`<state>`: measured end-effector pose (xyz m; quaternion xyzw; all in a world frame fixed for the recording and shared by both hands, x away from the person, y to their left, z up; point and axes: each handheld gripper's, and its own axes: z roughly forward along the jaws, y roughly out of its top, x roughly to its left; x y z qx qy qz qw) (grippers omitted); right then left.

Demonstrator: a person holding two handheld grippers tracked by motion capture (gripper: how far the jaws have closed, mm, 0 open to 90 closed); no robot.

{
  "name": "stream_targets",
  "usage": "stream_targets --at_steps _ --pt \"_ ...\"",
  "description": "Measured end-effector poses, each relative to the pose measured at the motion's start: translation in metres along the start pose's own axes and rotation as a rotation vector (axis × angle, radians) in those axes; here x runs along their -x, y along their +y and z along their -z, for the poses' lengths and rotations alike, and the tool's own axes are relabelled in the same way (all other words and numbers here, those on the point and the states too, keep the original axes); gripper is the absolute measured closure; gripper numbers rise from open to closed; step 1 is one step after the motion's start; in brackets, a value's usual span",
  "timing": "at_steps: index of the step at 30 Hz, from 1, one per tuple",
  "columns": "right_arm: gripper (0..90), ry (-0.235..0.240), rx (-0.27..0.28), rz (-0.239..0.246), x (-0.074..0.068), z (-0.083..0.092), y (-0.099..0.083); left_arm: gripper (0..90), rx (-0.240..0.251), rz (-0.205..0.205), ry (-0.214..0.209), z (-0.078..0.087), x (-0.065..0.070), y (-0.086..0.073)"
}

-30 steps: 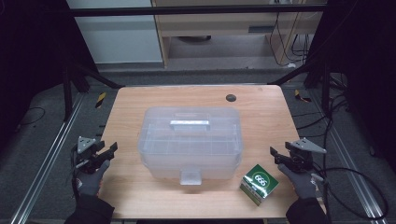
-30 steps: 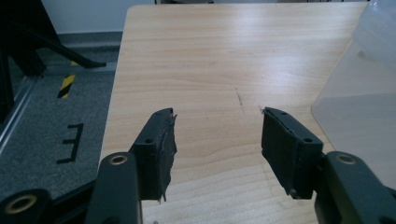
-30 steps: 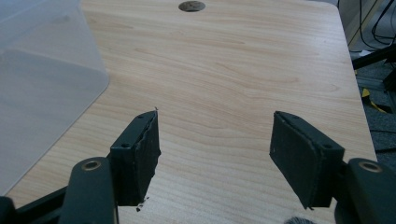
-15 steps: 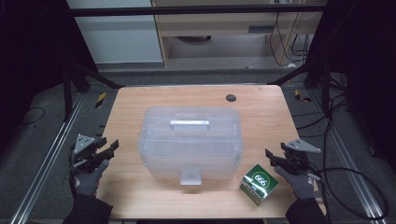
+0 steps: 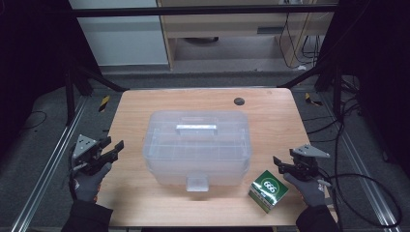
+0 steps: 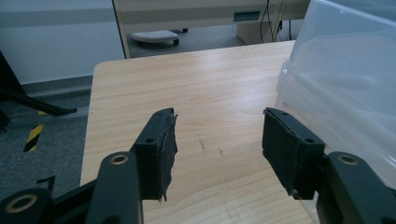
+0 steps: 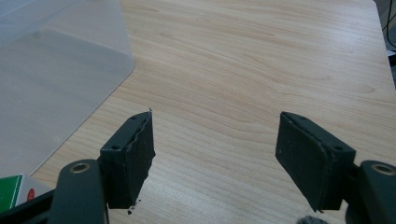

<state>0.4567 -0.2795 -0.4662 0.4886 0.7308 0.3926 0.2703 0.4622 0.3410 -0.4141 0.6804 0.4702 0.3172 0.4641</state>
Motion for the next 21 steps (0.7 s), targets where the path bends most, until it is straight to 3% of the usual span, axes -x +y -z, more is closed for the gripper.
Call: stream_targets --at_steps 1,2,4,5,10,21 --pt "28.2 0.001 0.001 -0.002 0.0 0.0 0.0 42.9 0.0 0.0 0.0 0.0 0.0 0.0" --pt "28.2 0.0 0.002 -0.003 0.0 0.0 0.001 42.1 -0.005 -0.034 0.004 0.0 0.004 0.004" --pt "28.2 0.0 0.006 0.0 0.0 0.0 0.002 39.9 -0.005 -0.045 0.0 0.001 0.006 0.007" --pt "28.2 -0.002 0.008 0.002 0.0 0.0 0.002 39.5 -0.003 -0.072 0.001 0.001 0.011 0.013" --pt "28.1 0.004 0.014 0.004 -0.002 0.002 0.005 38.5 0.014 -0.109 0.008 0.003 0.016 0.027" --pt "28.1 0.002 0.01 0.012 -0.003 0.001 0.006 46.6 0.02 -0.131 -0.001 0.007 0.015 0.048"
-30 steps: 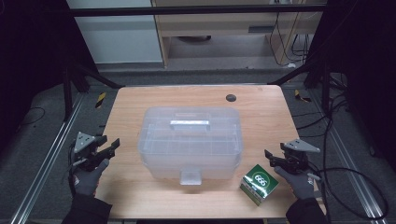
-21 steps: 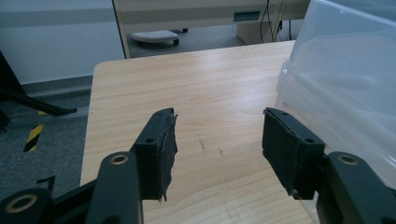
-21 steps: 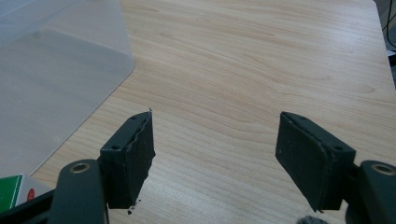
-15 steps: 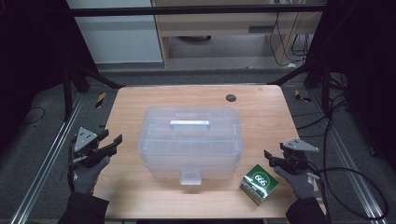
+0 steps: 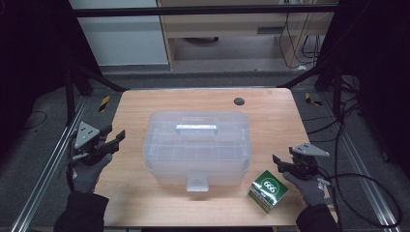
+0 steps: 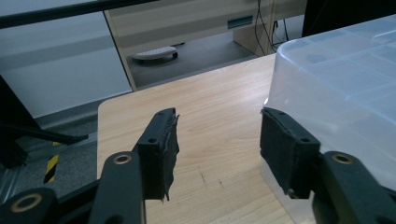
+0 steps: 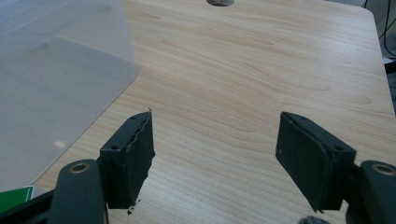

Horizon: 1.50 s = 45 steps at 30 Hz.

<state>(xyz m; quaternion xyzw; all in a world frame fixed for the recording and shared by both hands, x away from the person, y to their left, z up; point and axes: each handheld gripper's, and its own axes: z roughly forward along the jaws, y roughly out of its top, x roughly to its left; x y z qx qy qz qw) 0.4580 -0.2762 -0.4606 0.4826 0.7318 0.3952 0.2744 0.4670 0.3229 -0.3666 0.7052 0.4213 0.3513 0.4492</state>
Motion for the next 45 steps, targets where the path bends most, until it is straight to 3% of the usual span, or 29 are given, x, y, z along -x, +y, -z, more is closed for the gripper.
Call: stream_targets --at_steps 10,13,15,16,17,22,24,26,29,45 --pt "28.1 0.0 -0.004 0.008 0.001 0.0 0.0 50.0 0.014 -0.042 -0.024 0.0 0.005 0.016" --pt "28.1 0.0 -0.006 0.009 0.001 0.0 0.0 49.9 0.006 -0.079 -0.039 0.0 0.009 0.023" --pt "28.2 0.001 -0.007 0.008 0.001 0.0 0.0 49.7 -0.011 -0.128 -0.054 0.0 0.013 0.032" --pt "28.3 0.0 -0.008 0.007 0.001 0.0 0.0 49.6 -0.011 -0.128 -0.054 0.0 0.013 0.032" --pt "28.3 0.0 -0.009 0.006 0.001 0.0 0.0 49.2 -0.012 -0.162 -0.064 -0.001 0.015 0.039" --pt "28.7 0.001 -0.01 0.006 0.001 0.0 0.0 48.2 -0.042 -0.2 -0.09 0.0 0.021 0.052" --pt "29.1 0.001 -0.008 0.008 0.001 0.0 0.0 47.5 -0.052 -0.248 -0.111 0.0 0.027 0.062" --pt "29.2 0.001 -0.009 0.009 0.001 0.0 0.0 47.3 -0.052 -0.256 -0.119 0.0 0.029 0.066" --pt "30.0 0.005 -0.011 0.008 0.001 0.0 -0.001 46.8 -0.06 -0.305 -0.146 0.0 0.038 0.077" --pt "34.0 0.023 -0.015 0.008 0.002 0.001 0.001 46.5 -0.096 -0.482 -0.231 -0.003 0.067 0.102"
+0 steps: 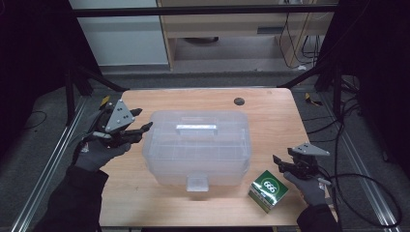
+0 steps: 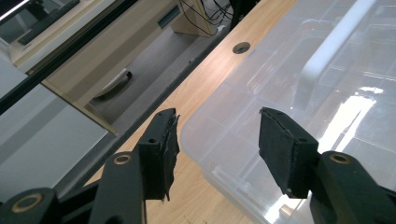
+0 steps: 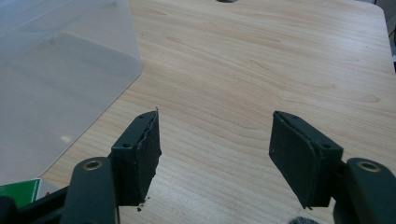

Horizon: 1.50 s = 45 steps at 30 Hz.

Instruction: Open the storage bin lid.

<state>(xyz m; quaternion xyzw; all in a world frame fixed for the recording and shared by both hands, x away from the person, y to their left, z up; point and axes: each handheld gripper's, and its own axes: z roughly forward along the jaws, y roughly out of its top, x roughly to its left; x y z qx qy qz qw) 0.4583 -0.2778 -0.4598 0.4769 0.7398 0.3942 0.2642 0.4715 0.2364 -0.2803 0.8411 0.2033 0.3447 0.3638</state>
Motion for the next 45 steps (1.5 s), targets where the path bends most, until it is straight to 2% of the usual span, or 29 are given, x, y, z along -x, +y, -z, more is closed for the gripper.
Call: stream_targets --at_steps 8,12,15,17,25,30,41,42,45 --pt "34.4 0.005 -0.003 -0.009 0.0 0.001 0.0 46.1 -0.015 -0.061 -0.022 -0.002 0.007 0.01" --pt "34.5 0.008 -0.003 -0.01 0.0 0.001 0.001 45.5 -0.039 -0.097 -0.049 -0.005 0.011 0.011" --pt "34.7 0.01 -0.002 -0.013 0.0 0.001 0.001 45.4 -0.042 -0.104 -0.061 -0.006 0.013 0.012" --pt "34.7 0.012 -0.003 -0.013 0.0 0.001 0.001 45.6 -0.061 -0.124 -0.068 -0.007 0.016 0.016" --pt "34.7 0.016 -0.006 -0.009 -0.001 0.001 0.001 45.6 -0.068 -0.172 -0.09 -0.01 0.022 0.025" --pt "34.8 0.018 -0.01 -0.01 -0.001 0.001 0.001 43.8 -0.102 -0.22 -0.12 -0.016 0.029 0.03" --pt "36.0 0.02 -0.012 -0.004 -0.001 0.001 0.001 44.8 -0.127 -0.279 -0.128 -0.022 0.037 0.038" --pt "36.1 0.021 -0.014 -0.008 -0.001 0.001 0.001 44.9 -0.139 -0.304 -0.127 -0.024 0.038 0.04" --pt "36.6 0.023 -0.014 -0.006 -0.002 0.001 0.001 45.5 -0.143 -0.312 -0.133 -0.025 0.04 0.041"
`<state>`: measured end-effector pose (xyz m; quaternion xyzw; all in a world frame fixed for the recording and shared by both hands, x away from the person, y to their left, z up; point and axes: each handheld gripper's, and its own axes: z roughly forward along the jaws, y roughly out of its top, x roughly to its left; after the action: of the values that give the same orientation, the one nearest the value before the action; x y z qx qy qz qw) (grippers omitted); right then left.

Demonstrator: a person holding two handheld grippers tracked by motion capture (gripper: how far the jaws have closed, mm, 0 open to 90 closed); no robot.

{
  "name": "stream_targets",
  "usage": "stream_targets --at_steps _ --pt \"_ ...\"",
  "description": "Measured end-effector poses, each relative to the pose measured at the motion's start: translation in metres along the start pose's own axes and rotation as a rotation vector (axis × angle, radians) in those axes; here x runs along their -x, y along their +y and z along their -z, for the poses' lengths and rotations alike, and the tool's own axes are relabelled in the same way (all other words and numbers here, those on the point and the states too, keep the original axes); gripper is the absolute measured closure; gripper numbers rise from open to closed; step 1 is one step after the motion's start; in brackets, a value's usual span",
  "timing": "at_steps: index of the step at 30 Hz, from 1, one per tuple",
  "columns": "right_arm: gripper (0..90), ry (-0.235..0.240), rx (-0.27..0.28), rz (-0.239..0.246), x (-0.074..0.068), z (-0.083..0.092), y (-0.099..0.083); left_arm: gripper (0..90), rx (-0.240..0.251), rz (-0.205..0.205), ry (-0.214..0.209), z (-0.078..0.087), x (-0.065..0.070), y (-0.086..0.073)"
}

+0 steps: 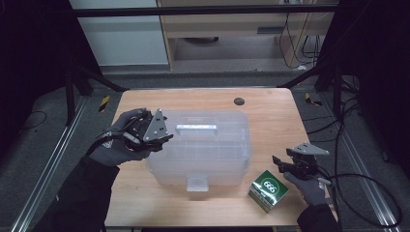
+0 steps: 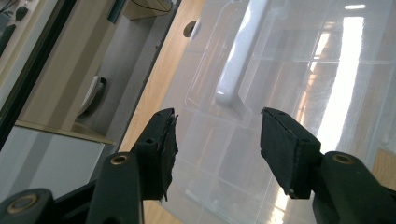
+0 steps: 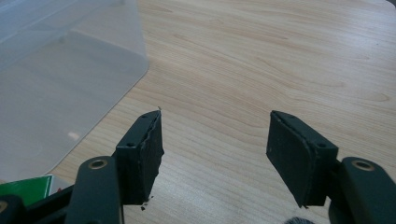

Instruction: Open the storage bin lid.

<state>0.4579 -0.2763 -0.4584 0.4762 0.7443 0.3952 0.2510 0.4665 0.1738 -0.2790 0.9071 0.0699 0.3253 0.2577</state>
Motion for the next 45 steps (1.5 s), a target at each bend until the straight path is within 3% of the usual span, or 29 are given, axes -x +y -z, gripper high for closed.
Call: stream_targets --at_steps 12,15,26,29,45 --pt "38.3 0.009 0.002 0.016 -0.001 0.001 0.001 48.2 -0.027 -0.066 -0.022 -0.01 0.004 0.017" --pt "38.5 0.008 0.001 0.017 -0.001 0.001 0.001 48.6 -0.062 -0.09 -0.002 -0.016 0.005 0.021" --pt "39.5 0.013 -0.006 0.013 -0.001 0.0 0.001 51.2 -0.099 -0.126 -0.002 -0.028 0.006 0.028" --pt "40.1 0.014 -0.006 0.016 -0.001 0.0 0.001 52.3 -0.122 -0.159 0.007 -0.033 0.007 0.031" --pt "49.7 0.026 0.013 0.025 -0.003 0.006 0.006 61.6 -0.161 -0.201 0.017 -0.051 0.009 0.037"
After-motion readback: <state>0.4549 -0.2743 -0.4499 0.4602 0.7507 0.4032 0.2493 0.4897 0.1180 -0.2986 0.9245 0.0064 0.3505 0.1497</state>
